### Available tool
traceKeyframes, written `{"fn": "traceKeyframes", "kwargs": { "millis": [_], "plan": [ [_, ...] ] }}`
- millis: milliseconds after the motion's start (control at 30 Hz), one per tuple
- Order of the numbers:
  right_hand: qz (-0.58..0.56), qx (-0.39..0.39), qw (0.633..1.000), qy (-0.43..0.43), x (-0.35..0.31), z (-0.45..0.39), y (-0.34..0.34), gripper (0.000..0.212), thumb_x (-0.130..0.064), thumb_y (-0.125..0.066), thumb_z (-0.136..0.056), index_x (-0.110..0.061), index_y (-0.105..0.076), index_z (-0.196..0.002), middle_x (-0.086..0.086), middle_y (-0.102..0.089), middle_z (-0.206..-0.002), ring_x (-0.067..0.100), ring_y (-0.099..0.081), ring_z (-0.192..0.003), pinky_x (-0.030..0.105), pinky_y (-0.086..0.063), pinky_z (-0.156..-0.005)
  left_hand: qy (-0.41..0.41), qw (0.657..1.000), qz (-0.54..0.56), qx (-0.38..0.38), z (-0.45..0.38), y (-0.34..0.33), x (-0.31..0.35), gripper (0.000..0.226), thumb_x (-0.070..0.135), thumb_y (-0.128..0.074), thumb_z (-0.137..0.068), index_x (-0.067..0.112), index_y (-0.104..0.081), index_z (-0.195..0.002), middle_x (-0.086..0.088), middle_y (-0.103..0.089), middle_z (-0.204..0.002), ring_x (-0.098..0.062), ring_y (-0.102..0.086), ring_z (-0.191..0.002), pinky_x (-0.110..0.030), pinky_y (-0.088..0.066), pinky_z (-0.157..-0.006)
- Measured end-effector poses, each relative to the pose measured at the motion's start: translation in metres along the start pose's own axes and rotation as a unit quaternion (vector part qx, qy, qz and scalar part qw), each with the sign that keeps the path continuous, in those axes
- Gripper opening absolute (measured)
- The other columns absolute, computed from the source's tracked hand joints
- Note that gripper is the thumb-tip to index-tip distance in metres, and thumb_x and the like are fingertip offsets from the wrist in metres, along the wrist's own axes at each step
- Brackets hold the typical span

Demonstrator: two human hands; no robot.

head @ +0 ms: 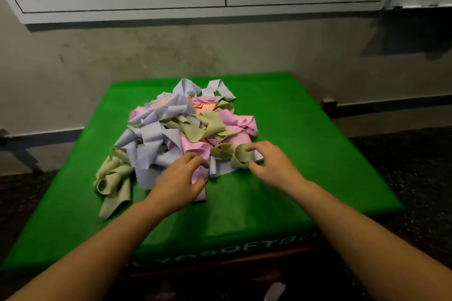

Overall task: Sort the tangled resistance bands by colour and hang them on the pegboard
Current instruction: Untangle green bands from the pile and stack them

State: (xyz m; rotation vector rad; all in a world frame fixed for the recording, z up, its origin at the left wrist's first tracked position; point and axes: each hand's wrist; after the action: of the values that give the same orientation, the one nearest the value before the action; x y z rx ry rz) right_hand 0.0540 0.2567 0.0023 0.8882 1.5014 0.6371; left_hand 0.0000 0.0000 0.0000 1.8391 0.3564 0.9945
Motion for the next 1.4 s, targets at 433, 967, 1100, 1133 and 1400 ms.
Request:
{"fn": "traceKeyframes", "kwargs": {
  "millis": [433,967,1100,1133,1400],
  "plan": [
    [0.058,-0.019,0.996,-0.064,0.019,-0.041,-0.044,0.036,-0.029,-0.067,-0.083,-0.028,-0.059,-0.118,-0.001,-0.06,-0.113,0.025,-0.051,-0.106,0.034,-0.044,-0.082,0.042,0.997,-0.011,0.057,-0.061,-0.042,-0.001,0.052,0.034,-0.063,-0.082,0.026,-0.049,-0.131,0.0,-0.058,-0.127,-0.025,-0.057,-0.112,-0.044,-0.047,-0.093],
    [-0.43,0.032,0.9,-0.06,-0.03,0.034,0.028,0.042,0.008,-0.065,-0.085,-0.025,-0.057,-0.111,0.002,-0.066,-0.101,0.011,-0.061,-0.085,0.026,-0.052,-0.071,0.134,0.886,0.444,0.004,-0.028,0.008,0.067,0.021,0.015,-0.069,-0.091,0.02,-0.063,-0.11,-0.011,-0.072,-0.104,-0.022,-0.073,-0.091,-0.04,-0.06,-0.076],
    [-0.475,0.009,0.876,-0.089,-0.04,0.059,0.031,0.036,0.012,-0.06,-0.085,-0.019,-0.052,-0.101,0.0,-0.065,-0.092,0.007,-0.061,-0.078,0.025,-0.052,-0.064,0.178,0.84,0.513,0.009,0.003,0.02,0.082,0.012,0.012,-0.064,-0.093,0.012,-0.064,-0.105,-0.008,-0.074,-0.098,-0.024,-0.073,-0.088,-0.049,-0.056,-0.084],
    [-0.474,0.004,0.876,-0.091,-0.042,0.065,0.031,0.035,0.013,-0.059,-0.085,-0.018,-0.05,-0.098,0.002,-0.065,-0.095,0.01,-0.06,-0.082,0.025,-0.052,-0.067,0.187,0.831,0.523,0.011,0.01,0.021,0.084,0.008,0.012,-0.063,-0.094,0.014,-0.065,-0.102,-0.006,-0.074,-0.093,-0.023,-0.072,-0.086,-0.05,-0.055,-0.086],
    [-0.424,-0.06,0.893,-0.141,-0.042,0.096,0.024,0.024,-0.019,-0.076,-0.083,-0.019,-0.053,-0.088,0.002,-0.062,-0.094,0.017,-0.06,-0.091,0.045,-0.052,-0.087,0.237,0.771,0.586,0.081,0.048,0.035,0.083,0.013,0.013,-0.054,-0.097,0.012,-0.067,-0.097,-0.005,-0.06,-0.079,-0.015,-0.049,-0.061,-0.027,-0.045,-0.049]
  ]
}}
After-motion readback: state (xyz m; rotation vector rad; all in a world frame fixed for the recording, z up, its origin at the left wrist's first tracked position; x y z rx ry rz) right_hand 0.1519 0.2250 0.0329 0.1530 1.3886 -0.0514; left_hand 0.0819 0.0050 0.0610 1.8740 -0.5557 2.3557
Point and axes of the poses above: each hand's wrist, its own z-axis away from the middle knuckle, its own y-axis out of the back of the hand, x = y × z
